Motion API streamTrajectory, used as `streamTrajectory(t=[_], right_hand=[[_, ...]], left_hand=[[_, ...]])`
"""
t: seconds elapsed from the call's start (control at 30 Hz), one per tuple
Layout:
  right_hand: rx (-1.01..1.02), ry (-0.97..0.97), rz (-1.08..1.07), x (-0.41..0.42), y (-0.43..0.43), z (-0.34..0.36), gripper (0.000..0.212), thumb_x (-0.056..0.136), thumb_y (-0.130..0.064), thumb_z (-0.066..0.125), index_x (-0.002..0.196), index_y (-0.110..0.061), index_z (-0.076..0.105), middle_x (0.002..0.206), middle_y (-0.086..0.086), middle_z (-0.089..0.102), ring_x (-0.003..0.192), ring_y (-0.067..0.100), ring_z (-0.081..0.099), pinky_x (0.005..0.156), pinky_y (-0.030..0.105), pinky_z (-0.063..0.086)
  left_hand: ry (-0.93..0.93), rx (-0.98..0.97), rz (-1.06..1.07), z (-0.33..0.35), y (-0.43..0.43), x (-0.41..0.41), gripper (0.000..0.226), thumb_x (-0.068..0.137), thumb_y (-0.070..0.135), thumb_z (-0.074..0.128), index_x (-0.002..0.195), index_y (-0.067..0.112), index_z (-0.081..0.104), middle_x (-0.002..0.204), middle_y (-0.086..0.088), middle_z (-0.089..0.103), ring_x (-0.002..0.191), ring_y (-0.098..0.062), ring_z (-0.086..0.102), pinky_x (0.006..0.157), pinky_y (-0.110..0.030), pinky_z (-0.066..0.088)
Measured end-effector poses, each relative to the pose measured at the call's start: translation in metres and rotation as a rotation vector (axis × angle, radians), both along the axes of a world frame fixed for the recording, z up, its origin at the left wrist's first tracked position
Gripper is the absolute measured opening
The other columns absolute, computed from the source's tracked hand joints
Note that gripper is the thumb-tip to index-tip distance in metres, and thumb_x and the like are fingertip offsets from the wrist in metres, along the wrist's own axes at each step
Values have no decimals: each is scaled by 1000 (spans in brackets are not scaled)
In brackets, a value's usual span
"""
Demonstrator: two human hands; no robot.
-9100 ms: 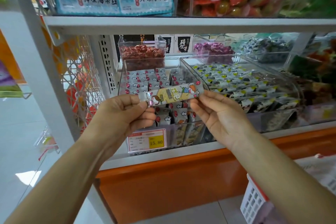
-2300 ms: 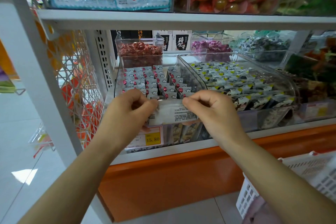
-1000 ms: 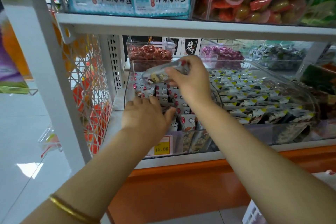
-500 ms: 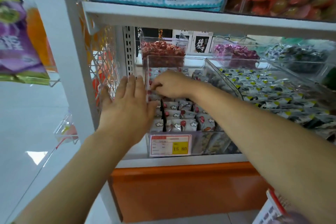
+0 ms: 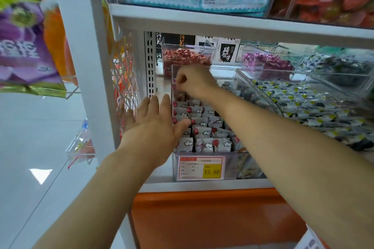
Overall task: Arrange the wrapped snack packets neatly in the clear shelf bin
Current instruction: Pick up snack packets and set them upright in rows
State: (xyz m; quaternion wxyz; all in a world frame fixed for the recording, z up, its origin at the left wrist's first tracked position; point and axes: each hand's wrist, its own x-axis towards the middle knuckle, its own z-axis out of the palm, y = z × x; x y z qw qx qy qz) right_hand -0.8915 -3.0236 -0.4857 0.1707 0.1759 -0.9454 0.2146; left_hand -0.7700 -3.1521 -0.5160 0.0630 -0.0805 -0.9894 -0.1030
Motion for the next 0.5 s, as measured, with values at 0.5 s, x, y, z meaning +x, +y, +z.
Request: streamTrajectory(t=[0.5], right_hand=[[-1252,37,-91,156,92,17,6,90,-5,57,84,-6,60,69,-3,69,54,10,63,52,20,53]], left_hand=[[186,809,-187,15,51,33,50,94,39,43,138,16,33,123,-1,48,96,-11,57,83,-27,49]])
